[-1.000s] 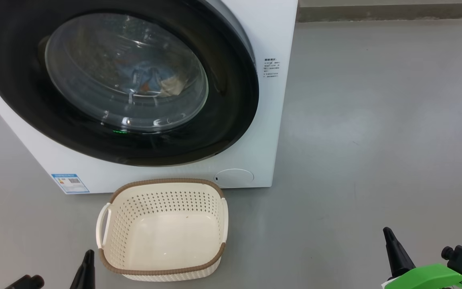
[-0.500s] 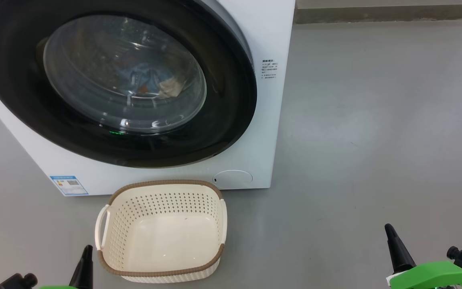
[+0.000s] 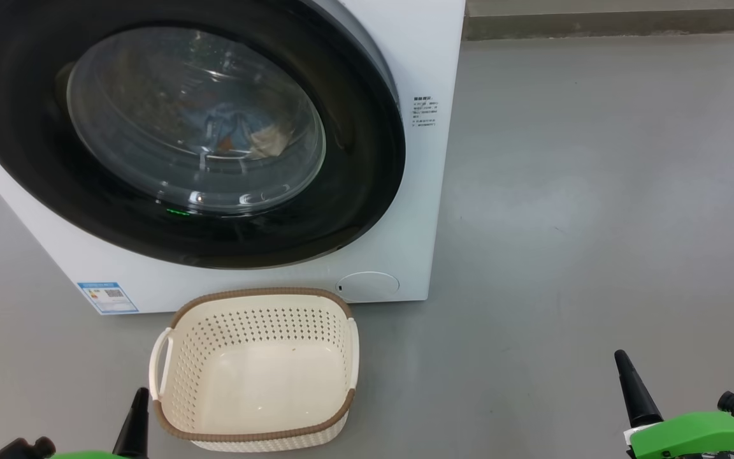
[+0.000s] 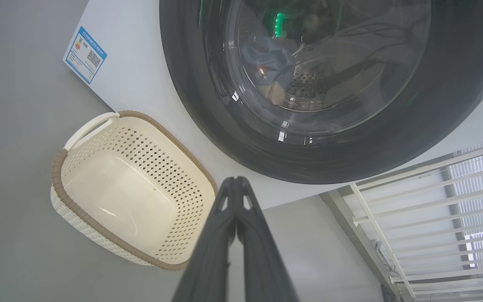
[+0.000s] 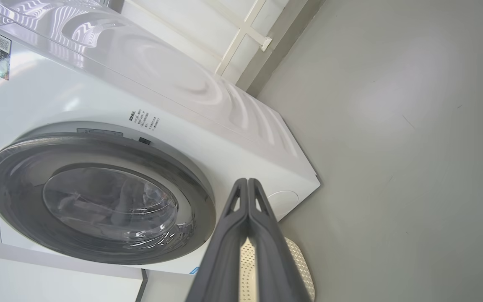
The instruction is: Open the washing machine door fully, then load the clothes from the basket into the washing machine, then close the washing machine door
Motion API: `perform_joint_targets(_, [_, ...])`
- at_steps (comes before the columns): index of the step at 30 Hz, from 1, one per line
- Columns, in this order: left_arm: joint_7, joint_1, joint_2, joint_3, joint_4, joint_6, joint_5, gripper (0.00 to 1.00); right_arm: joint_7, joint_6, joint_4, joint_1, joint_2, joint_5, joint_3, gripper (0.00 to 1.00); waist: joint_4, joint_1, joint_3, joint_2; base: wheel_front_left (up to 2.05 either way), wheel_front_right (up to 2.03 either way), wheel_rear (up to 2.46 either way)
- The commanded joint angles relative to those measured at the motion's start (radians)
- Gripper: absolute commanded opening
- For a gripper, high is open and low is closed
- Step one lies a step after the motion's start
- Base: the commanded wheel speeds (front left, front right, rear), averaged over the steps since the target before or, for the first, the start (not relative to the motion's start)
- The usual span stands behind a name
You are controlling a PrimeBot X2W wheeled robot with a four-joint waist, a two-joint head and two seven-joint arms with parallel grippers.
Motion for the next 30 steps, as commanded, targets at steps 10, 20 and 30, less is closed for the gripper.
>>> perform_joint_targets(10, [0.032, -0.054, 0.006, 0.044, -0.036, -0.002, -0.100, 0.00, 0.030, -0.004, -0.047, -0.035, 0.004, 0.104, -0.003, 0.00, -0.004, -0.0001, -0.003, 0.0000, 0.00, 0.00, 0.00])
perform_joint_targets(20, [0.061, -0.061, -0.003, 0.061, -0.044, -0.002, -0.193, 0.00, 0.059, -0.004, -0.065, -0.037, 0.013, 0.197, -0.014, 0.00, -0.007, -0.0001, -0.006, 0.0000, 0.00, 0.00, 0.00])
perform_joint_targets(30, [0.090, -0.068, -0.012, 0.079, -0.051, -0.002, -0.286, 0.00, 0.089, -0.005, -0.083, -0.039, 0.022, 0.290, -0.025, 0.00, -0.011, -0.0001, -0.009, 0.0000, 0.00, 0.00, 0.00])
